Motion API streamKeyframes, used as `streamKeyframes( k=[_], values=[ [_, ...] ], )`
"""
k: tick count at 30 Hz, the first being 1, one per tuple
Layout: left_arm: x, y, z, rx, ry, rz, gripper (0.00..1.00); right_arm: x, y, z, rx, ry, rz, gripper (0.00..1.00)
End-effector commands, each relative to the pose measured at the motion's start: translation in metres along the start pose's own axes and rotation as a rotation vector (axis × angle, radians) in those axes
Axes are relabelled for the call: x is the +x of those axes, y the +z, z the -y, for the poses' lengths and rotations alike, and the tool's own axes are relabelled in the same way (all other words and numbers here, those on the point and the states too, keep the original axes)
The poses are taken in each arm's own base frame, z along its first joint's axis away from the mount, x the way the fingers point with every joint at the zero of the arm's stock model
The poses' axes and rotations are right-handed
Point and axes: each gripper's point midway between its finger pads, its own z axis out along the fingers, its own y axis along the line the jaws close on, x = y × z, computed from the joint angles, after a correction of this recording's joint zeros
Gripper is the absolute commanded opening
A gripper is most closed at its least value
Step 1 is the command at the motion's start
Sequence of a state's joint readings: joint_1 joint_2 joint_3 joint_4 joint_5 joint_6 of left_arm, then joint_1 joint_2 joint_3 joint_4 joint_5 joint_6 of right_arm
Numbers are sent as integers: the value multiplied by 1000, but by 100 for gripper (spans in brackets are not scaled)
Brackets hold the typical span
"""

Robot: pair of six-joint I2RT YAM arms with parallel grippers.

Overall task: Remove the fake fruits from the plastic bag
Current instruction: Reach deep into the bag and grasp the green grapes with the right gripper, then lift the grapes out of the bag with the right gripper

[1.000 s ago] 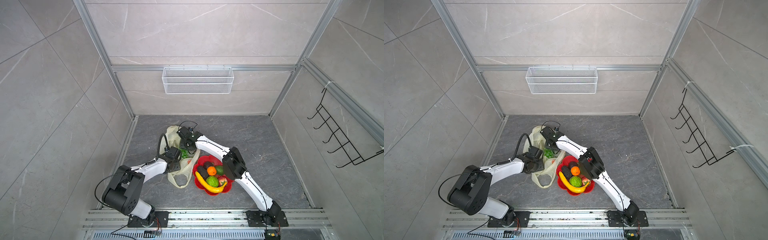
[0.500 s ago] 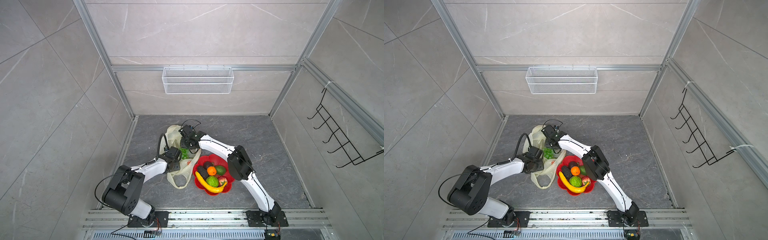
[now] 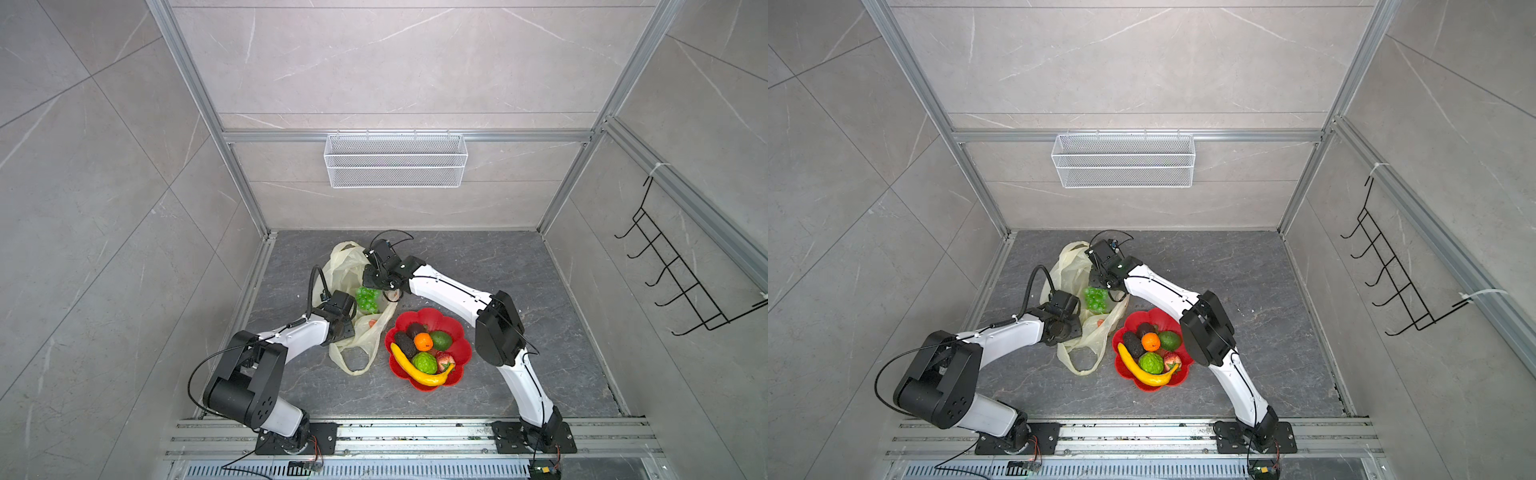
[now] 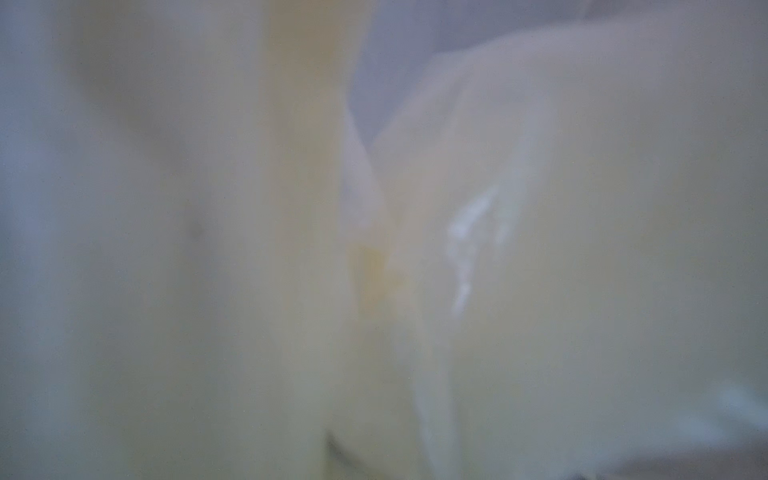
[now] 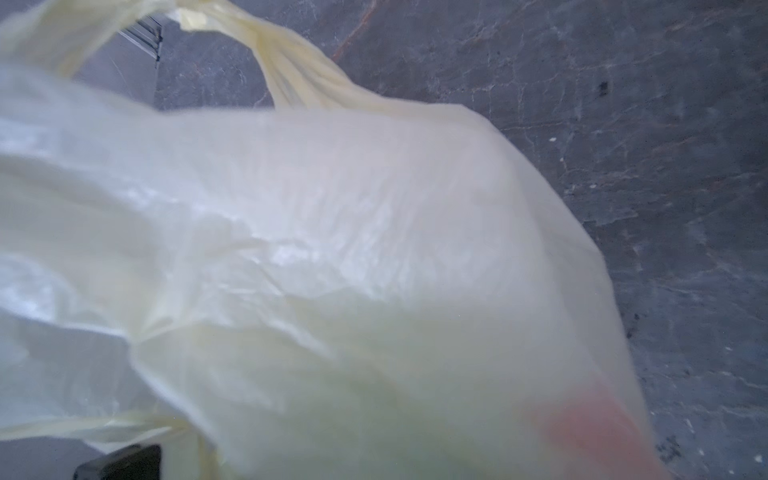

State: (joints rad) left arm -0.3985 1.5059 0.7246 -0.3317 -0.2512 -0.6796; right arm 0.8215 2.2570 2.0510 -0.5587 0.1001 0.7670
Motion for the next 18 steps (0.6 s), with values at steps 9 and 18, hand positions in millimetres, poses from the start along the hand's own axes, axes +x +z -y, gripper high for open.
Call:
streamKeyframes(
  k=[9, 18],
  values=[
    [-33, -15, 14, 46, 18, 60, 45, -16, -47, -37, -165, -37, 48, 34],
    [-65, -26, 29, 95, -12, 82, 44, 4, -40, -49, -193, -87, 1, 34]
  ],
)
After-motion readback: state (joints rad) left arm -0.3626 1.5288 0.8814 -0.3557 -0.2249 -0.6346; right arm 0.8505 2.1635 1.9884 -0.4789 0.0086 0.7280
